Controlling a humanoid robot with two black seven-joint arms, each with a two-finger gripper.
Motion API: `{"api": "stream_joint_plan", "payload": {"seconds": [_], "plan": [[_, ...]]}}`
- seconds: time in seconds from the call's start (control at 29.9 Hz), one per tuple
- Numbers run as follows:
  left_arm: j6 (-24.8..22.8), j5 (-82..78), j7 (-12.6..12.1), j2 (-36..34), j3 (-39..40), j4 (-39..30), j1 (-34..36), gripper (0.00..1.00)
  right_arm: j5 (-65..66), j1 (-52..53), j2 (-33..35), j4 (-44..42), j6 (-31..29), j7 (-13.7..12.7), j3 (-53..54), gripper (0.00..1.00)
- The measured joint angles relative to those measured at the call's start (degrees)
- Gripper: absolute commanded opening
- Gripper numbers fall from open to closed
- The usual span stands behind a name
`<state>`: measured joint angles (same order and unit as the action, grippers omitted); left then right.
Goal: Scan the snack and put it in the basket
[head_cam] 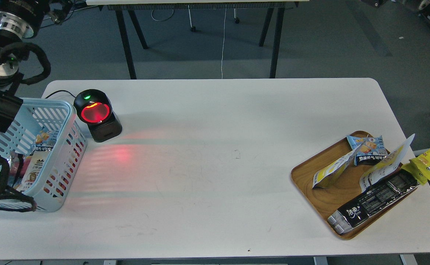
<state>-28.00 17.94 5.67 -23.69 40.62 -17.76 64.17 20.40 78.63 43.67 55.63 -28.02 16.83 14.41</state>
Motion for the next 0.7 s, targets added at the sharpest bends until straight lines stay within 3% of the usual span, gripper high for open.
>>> {"api": "stream_joint_plan", "payload": {"seconds": [0.4, 0.5, 0.7], "plan": [[0.0, -0.12, 0.05, 0.72, -0.57, 0.02, 0.23, 1.0, 46.75, 20.41, 7.82, 35.26, 0.0, 8.2, -27.32, 0.92], [0.0, -0.18, 0.05, 0.76, -0.62, 0.02, 0.19, 1.0, 57.88, 22.08, 8.96, 41.03, 0.02, 10.47, -31.5, 0.9], [0.0, -0.21, 0.05, 1.0, -0.76, 0.06, 0.19, 1.0, 78.65, 22.39, 9.11, 43.62, 0.76, 11.16, -39.57, 0.9]]}}
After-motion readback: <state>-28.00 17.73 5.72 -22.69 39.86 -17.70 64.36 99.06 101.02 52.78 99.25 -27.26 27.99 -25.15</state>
